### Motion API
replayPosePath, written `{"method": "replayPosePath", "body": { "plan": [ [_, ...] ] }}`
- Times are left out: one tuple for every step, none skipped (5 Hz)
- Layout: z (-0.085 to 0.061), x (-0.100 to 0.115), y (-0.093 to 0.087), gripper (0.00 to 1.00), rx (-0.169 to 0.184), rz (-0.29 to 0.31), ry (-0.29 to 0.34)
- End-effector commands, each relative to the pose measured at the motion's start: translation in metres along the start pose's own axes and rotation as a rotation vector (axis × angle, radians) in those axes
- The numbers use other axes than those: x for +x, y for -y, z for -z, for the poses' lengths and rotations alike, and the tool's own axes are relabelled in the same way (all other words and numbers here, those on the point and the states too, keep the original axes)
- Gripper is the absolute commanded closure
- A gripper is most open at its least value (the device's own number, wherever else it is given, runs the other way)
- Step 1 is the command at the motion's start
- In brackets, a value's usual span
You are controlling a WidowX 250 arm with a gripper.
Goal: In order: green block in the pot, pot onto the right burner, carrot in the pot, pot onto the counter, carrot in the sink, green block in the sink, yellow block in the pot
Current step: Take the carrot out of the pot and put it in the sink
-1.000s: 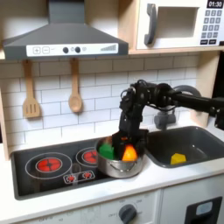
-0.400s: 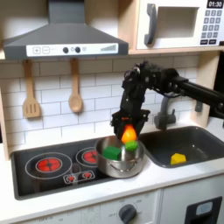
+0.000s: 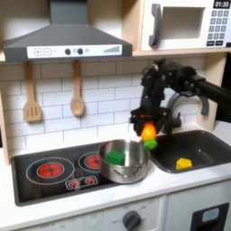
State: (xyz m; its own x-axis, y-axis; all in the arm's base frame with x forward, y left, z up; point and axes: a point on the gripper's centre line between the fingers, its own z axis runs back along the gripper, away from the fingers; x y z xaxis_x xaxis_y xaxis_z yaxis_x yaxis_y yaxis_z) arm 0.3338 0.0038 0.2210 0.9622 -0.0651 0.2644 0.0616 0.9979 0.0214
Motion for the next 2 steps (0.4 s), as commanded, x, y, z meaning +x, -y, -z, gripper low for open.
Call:
{"method": "replayPosePath", "body": {
  "plan": [
    [-0.006, -0.002, 0.052, 1.0, -0.058, 0.125, 0.011],
    [-0.001, -0.008, 0.076, 1.0, -0.086, 0.178, -0.008]
  ]
}}
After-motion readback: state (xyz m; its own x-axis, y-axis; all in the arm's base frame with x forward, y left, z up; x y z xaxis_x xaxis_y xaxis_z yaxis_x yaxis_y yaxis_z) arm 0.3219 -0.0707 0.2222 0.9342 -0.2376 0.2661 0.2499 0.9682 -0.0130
